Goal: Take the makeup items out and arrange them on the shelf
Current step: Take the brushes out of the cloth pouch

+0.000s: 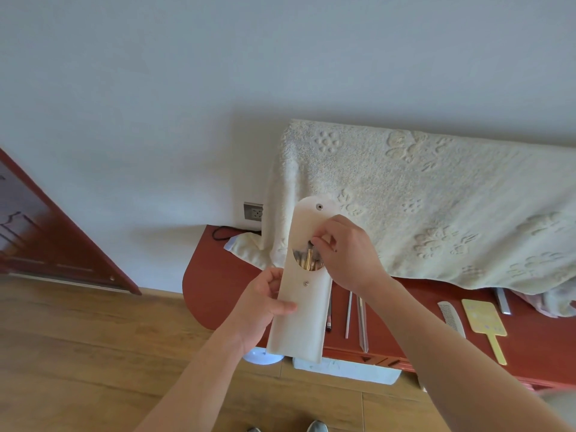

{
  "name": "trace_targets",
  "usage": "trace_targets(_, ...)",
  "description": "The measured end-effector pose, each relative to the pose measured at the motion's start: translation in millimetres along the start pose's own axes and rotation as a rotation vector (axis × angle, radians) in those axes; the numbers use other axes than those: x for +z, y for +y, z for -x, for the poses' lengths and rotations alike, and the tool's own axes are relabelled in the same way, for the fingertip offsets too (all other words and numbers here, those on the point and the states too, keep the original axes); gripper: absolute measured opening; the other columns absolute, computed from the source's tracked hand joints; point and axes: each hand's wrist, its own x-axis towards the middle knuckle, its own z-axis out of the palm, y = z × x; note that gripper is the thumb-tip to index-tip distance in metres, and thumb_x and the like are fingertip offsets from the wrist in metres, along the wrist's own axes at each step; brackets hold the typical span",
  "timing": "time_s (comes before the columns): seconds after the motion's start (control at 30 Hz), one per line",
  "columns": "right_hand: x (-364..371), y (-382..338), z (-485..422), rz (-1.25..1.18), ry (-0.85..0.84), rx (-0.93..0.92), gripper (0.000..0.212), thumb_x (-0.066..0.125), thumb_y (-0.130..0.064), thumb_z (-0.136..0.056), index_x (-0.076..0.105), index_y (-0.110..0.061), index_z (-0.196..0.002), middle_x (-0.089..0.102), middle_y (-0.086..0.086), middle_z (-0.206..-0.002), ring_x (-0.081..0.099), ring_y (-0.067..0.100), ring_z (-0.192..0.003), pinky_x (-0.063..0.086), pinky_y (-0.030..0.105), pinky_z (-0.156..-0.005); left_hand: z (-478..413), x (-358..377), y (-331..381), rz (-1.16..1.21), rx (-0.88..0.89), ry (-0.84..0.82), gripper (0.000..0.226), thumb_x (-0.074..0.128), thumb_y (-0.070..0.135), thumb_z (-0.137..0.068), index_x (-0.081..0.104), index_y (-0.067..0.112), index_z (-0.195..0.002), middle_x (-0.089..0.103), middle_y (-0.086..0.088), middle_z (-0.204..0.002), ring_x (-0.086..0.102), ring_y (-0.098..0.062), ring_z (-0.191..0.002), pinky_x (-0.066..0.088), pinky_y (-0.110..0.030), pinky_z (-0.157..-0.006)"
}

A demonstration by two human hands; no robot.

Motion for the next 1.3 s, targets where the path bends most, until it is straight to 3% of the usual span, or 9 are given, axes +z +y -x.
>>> trace_targets(0.4, -22, 0, -22, -0.004, 0.07, 0.045, 0.008, 0.064, -0.011, -0.089, 0.066, -0.014, -0.082, 0.054, -0.01, -0.081, 0.047, -0.003, -0.064, 0.033, 0.009, -0.061, 1, -3, -3, -0.086, -0.007, -0.001, 0.056, 0.063, -0.018, -0.075, 0.057, 0.01, -0.123, 0.072, -0.012, -0.114, 0.068, -0.031, -0.108, 0.05, -0.056, -0.1)
trace_targets(0.53, -29, -4, -32, -0.036, 0.069, 0.078, 0.016, 0.062, -0.014, -0.09, 0.062, -0.024, -0.079, 0.064, -0.008, -0.08, 0.053, 0.003, -0.068, 0.039, 0.017, -0.062, 0, -4, -1, -0.083, -0.003, 0.009, 0.056, 0.063, -0.017, -0.073, 0.057, 0.01, -0.122, 0.072, -0.013, -0.113, 0.068, -0.031, -0.107, 0.05, -0.055, -0.1)
trace_targets(0.67, -38, -9, -39, -0.106, 0.099, 0.147, 0.011, 0.06, -0.015, -0.092, 0.064, -0.021, -0.084, 0.067, -0.006, -0.074, 0.06, 0.012, -0.067, 0.047, 0.023, -0.06, -1, -7, 1, -0.085, 0.006, 0.024, 0.056, 0.063, -0.018, -0.073, 0.057, 0.008, -0.122, 0.072, -0.015, -0.113, 0.068, -0.033, -0.107, 0.05, -0.055, -0.1)
trace_targets(0.83, -45, -14, -47, -0.218, 0.141, 0.168, 0.013, 0.057, -0.011, -0.094, 0.066, -0.016, -0.085, 0.07, -0.01, -0.078, 0.058, -0.006, -0.066, 0.041, 0.008, -0.058, -3, -11, 0, -0.098, -0.001, 0.056, 0.056, 0.063, -0.018, -0.074, 0.057, 0.009, -0.122, 0.072, -0.013, -0.112, 0.068, -0.033, -0.108, 0.051, -0.053, -0.099)
trace_targets(1.03, -53, -14, -52, -0.306, 0.19, 0.215, 0.015, 0.056, -0.01, -0.094, 0.064, -0.019, -0.084, 0.07, -0.012, -0.076, 0.063, -0.002, -0.066, 0.043, 0.008, -0.058, -2, -13, -3, -0.113, -0.014, 0.085, 0.052, 0.063, -0.018, -0.075, 0.059, 0.01, -0.118, 0.073, -0.012, -0.109, 0.069, -0.032, -0.106, 0.052, -0.05, -0.096)
trace_targets(1.3, -68, -1, -49, -0.344, 0.229, 0.266, 0.014, 0.055, -0.011, -0.095, 0.063, -0.018, -0.087, 0.072, -0.011, -0.08, 0.066, 0.016, -0.069, 0.053, 0.035, -0.06, -4, -14, -10, -0.162, -0.047, 0.118, 0.05, 0.065, -0.014, -0.074, 0.06, 0.011, -0.117, 0.074, -0.008, -0.108, 0.069, -0.028, -0.103, 0.052, -0.05, -0.097)
